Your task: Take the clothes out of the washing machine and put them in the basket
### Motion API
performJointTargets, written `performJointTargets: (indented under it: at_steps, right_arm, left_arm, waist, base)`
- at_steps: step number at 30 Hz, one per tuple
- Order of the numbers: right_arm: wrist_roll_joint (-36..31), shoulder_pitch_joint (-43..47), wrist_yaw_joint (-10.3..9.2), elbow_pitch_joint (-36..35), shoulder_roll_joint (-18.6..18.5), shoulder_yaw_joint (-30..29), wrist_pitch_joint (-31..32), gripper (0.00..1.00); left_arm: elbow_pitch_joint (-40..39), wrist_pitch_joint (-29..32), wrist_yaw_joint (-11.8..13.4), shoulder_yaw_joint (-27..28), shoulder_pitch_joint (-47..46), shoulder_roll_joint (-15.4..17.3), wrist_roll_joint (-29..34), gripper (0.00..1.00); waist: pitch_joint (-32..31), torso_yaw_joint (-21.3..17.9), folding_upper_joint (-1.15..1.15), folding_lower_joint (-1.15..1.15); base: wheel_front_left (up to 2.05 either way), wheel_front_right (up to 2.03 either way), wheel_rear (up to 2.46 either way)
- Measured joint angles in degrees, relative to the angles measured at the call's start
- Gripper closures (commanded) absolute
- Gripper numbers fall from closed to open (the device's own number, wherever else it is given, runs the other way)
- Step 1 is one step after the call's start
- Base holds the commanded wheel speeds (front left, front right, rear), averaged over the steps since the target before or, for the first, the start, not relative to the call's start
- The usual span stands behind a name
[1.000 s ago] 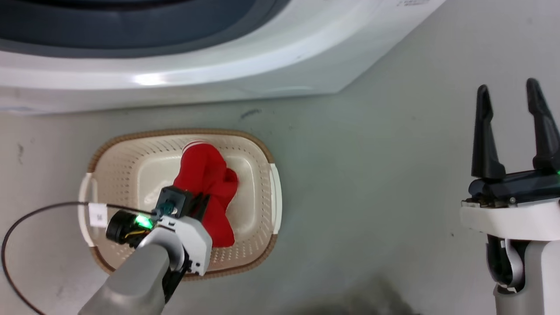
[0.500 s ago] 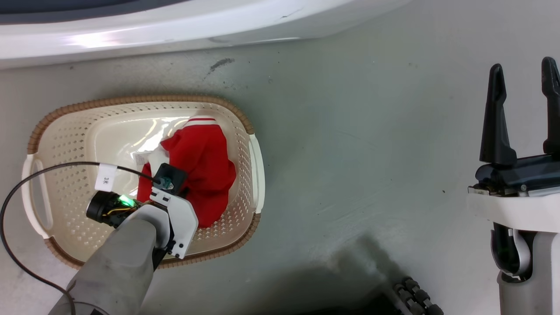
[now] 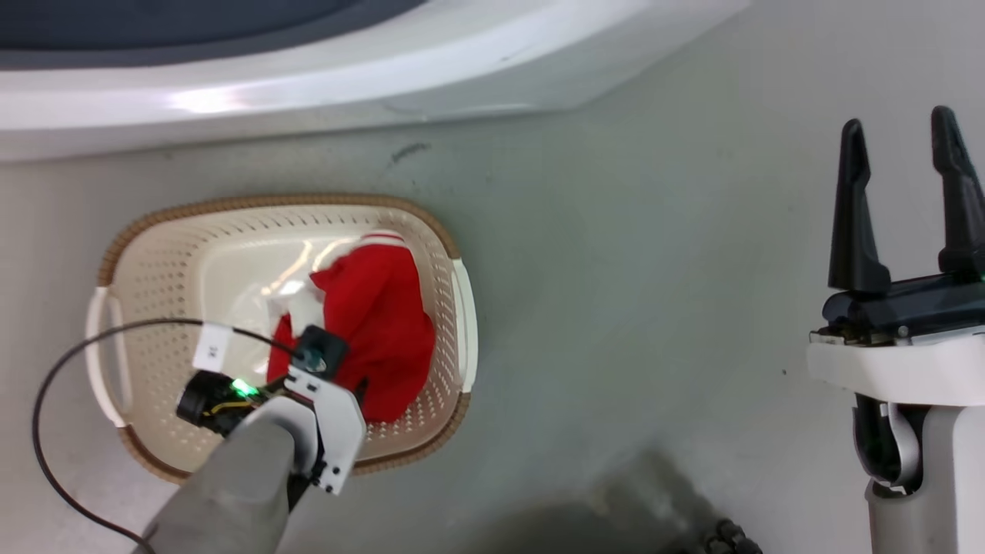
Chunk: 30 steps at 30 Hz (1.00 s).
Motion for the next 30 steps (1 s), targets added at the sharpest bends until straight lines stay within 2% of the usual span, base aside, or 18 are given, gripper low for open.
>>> performJointTargets:
  at_steps: [6, 14, 20, 30]
  right_arm:
    - [-0.74, 2.19, 0.00, 1.05, 0.01, 0.58, 0.00, 0.00]
    - [-1.55, 5.67, 0.00, 2.04, 0.01, 1.25, 0.00, 0.00]
    - [-2.43, 8.28, 0.00, 2.68, 0.01, 1.07, 0.00, 0.00]
    - [-2.55, 11.23, 0.00, 3.12, 0.01, 1.57, 0.00, 0.00]
  left_arm:
    - [0.08, -3.76, 0.24, -0.62, 3.10, -1.45, 0.34, 0.00]
    - [-1.60, -5.25, 0.75, -0.11, 6.69, -2.46, -0.04, 0.00]
    - [-12.30, -5.43, 3.99, 4.56, 9.84, -0.57, 0.15, 0.00]
    - [-32.88, -5.43, 9.78, 18.22, 20.32, 2.92, 4.83, 0.00]
  waist:
    - [-5.79, 1.30, 0.00, 0.00]
    - [-13.71, 3.09, 0.00, -0.01]
    - [-18.88, 4.56, 0.00, -0.01]
    - [-25.33, 6.56, 0.00, -0.01]
  base:
    - [0.00, 0.00, 0.00]
    - [0.00, 0.00, 0.00]
    - [0.00, 0.00, 0.00]
    - [0.00, 0.00, 0.00]
